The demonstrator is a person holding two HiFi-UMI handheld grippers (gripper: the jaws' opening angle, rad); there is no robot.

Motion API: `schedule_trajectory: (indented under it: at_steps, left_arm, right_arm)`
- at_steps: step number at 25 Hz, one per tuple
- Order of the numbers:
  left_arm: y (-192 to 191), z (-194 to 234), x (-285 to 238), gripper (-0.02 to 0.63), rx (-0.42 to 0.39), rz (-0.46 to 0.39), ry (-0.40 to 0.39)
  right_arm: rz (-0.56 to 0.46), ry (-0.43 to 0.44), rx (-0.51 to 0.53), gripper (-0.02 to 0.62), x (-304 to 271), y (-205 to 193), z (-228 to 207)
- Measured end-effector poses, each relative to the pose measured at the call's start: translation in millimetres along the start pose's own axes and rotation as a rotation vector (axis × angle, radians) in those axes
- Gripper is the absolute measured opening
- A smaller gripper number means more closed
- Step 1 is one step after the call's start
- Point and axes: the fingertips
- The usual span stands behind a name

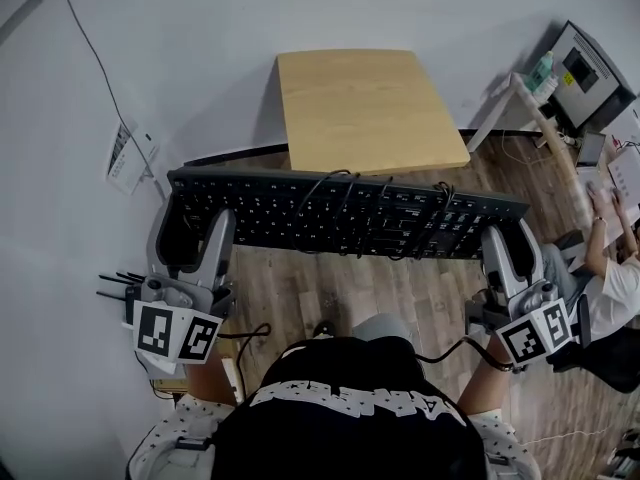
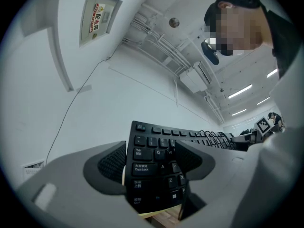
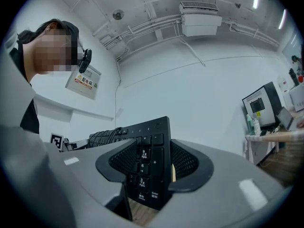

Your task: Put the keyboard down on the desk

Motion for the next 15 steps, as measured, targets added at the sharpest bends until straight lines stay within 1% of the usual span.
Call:
schedule_trajectory:
  at_steps: [3, 7, 11, 13, 15]
  left_arm:
    - [-7, 1, -6, 0.302, 0.046, 0.044, -0.041]
    - [-8, 5, -8, 0.302, 0.059, 0.03, -0.041]
    - [-12, 4, -12, 0.302, 0.09, 0.084, -0.069]
    - [-13, 5, -13, 0.302, 0.094, 0.092, -0.071]
    - [-12, 5, -11, 0.302, 0.087, 0.082, -0.065]
  right_arm:
    - [0.043, -0.053, -0.002, 0.231, 10, 3, 5]
    - [0.04, -0.055, 0.015, 0.23, 7, 7, 7]
    - [0.084, -0.097, 0.003, 0.232, 15, 11, 12]
    - [0.084, -0.098, 0.008, 0.232, 14, 12, 12]
    - [0.065, -0.089, 0.015, 0.232, 14, 11, 12]
Point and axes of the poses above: the fingertips, and each gripper's own axes: x backward along the fingers, z to its left, y out of its top, and after that the axes turned 12 degrees about z, right-handed
